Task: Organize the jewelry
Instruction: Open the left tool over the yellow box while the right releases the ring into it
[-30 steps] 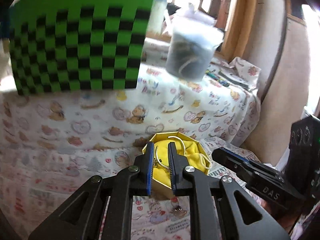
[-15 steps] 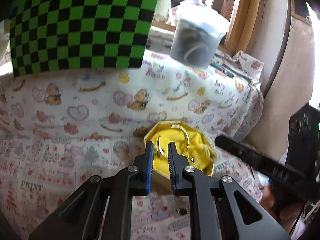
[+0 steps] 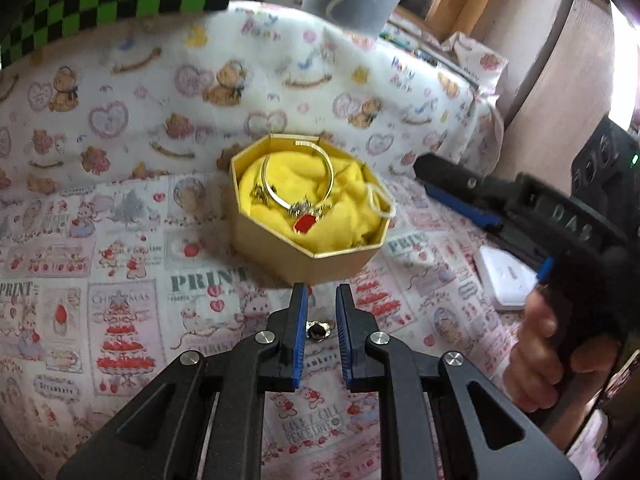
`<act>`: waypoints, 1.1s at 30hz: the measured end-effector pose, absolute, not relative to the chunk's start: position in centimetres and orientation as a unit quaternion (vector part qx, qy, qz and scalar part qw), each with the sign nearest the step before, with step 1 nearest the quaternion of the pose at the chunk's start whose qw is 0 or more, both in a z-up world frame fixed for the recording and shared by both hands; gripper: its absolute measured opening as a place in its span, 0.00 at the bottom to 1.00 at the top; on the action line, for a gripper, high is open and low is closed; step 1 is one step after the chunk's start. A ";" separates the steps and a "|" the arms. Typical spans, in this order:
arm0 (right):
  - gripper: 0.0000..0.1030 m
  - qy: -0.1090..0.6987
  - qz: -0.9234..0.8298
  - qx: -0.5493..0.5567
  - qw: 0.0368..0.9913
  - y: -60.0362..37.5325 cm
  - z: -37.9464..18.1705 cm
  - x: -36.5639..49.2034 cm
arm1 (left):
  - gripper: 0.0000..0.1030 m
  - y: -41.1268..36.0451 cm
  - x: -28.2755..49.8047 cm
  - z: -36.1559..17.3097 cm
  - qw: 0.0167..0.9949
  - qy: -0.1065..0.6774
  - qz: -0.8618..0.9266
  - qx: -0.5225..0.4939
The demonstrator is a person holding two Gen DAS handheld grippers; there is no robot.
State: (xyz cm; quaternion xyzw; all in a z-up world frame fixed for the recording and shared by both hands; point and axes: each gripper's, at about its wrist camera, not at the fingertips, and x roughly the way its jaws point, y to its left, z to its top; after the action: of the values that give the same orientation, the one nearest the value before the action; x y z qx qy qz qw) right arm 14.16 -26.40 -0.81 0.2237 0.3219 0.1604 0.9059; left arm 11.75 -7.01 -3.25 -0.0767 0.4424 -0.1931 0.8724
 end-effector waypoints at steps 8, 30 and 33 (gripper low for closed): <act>0.26 0.342 0.138 0.194 0.909 -25.7 -1.4 14.6 | 0.14 -8.6 11.7 -4.3 0.868 0.461 -0.180 -0.035; 0.26 0.357 0.121 0.219 0.900 -27.1 -2.0 15.3 | 0.08 -8.1 11.2 -0.7 0.899 0.404 -0.165 -0.028; 0.26 0.361 0.125 0.231 0.895 -27.5 -2.1 15.3 | 0.08 -7.5 12.9 0.7 0.907 0.390 -0.153 -0.039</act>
State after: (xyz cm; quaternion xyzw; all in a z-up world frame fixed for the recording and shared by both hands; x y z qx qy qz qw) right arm 15.31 -27.47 -2.06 0.2305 0.3609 0.1249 0.8950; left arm 12.90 -7.51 0.72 -0.0387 0.3902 -0.1529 0.9071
